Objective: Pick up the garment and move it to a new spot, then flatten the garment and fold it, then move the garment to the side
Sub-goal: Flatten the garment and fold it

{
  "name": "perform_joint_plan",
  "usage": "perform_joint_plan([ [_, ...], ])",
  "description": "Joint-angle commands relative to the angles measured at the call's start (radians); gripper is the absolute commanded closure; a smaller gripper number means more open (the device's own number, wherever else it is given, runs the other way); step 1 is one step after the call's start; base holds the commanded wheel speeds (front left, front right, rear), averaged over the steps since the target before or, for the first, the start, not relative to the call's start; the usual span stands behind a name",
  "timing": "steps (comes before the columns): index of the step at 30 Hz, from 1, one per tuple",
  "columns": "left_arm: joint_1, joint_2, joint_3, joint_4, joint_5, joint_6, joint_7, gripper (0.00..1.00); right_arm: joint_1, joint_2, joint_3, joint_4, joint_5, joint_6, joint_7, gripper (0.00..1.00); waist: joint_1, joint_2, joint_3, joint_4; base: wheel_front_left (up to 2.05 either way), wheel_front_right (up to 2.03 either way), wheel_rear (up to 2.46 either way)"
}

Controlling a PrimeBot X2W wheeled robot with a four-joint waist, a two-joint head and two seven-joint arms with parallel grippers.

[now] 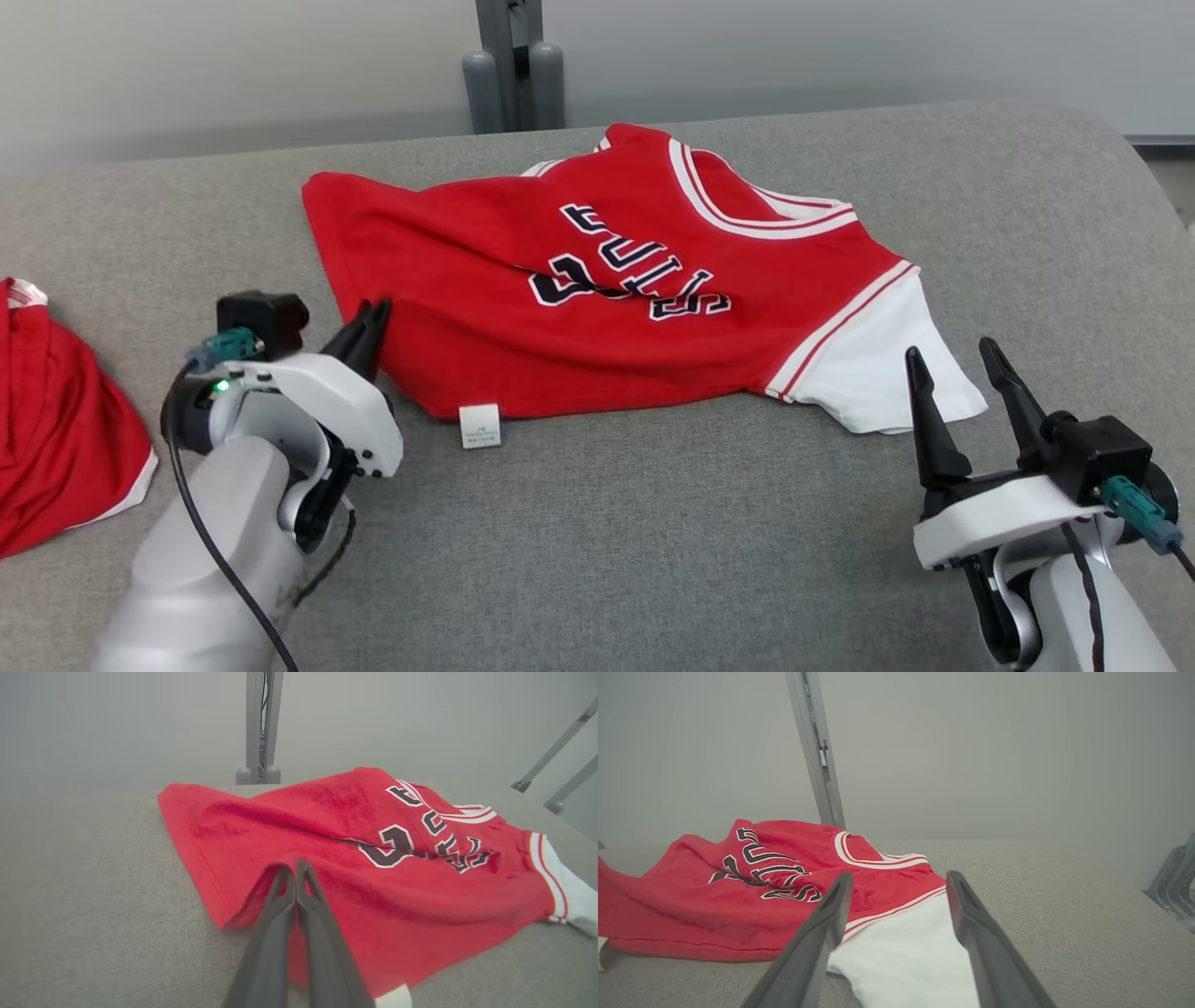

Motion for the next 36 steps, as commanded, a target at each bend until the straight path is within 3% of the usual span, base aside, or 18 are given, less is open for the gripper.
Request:
perform_joint_plan([
  [1,-0.043,0.013,-0.001,0.006,0.016,0.014,0.000,1.00,-0.022,-0.001,0.008,-0.009,0.006,0.000,-0.002,0.00,0.0000,0.0000,0.031,-0.029,0.00,0.00,0.00],
  [8,-0.180,0.042,-0.022,0.128,0.064,0.030,0.013,1.00,-0.075,0.002,0.033,-0.013,0.015,0.000,-0.001,0.00,0.0000,0.0000,0.103,-0.085,0.00,0.00,0.00],
  [11,-0.229,0.038,-0.034,0.207,0.071,0.017,0.025,1.00,-0.096,0.003,0.045,-0.014,0.016,0.000,-0.001,0.00,0.0000,0.0000,0.123,-0.102,0.00,0.00,0.00],
  [12,-0.243,0.039,-0.040,0.234,0.076,0.013,0.024,0.85,-0.101,0.003,0.048,-0.014,0.017,0.000,-0.001,0.00,0.0000,0.0000,0.127,-0.106,0.00,0.00,0.00],
  [13,-0.253,0.040,-0.040,0.262,0.077,0.014,0.021,0.56,-0.103,0.003,0.051,-0.014,0.018,0.000,-0.001,0.00,0.0000,0.0000,0.129,-0.109,0.00,0.00,0.00],
  [14,-0.259,0.036,-0.030,0.294,0.063,0.023,0.023,0.00,-0.106,0.004,0.055,-0.014,0.019,0.000,-0.001,0.00,0.0000,0.0000,0.130,-0.111,0.00,0.00,0.00],
  [19,-0.271,0.008,-0.002,0.399,0.023,0.016,0.002,0.00,-0.111,0.003,0.051,-0.009,0.020,0.000,-0.001,0.00,0.0000,0.0000,0.108,-0.110,0.00,0.00,0.00],
  [26,-0.288,0.024,0.048,0.456,-0.017,0.026,-0.139,0.00,-0.082,0.003,0.007,-0.027,-0.015,0.000,-0.001,0.00,0.0000,0.0000,0.040,-0.059,0.00,0.00,0.00],
  [32,-0.259,0.039,0.079,0.429,-0.033,0.025,-0.191,0.00,-0.054,0.002,-0.009,-0.034,-0.031,0.000,-0.001,0.00,0.0000,0.0000,-0.002,-0.015,0.00,0.00,0.00],
  [36,-0.198,0.049,0.122,0.310,-0.020,0.031,-0.198,0.00,-0.031,0.001,-0.012,-0.050,-0.035,0.000,-0.001,0.00,0.0000,0.0000,-0.028,0.019,0.00,0.00,0.00],
])
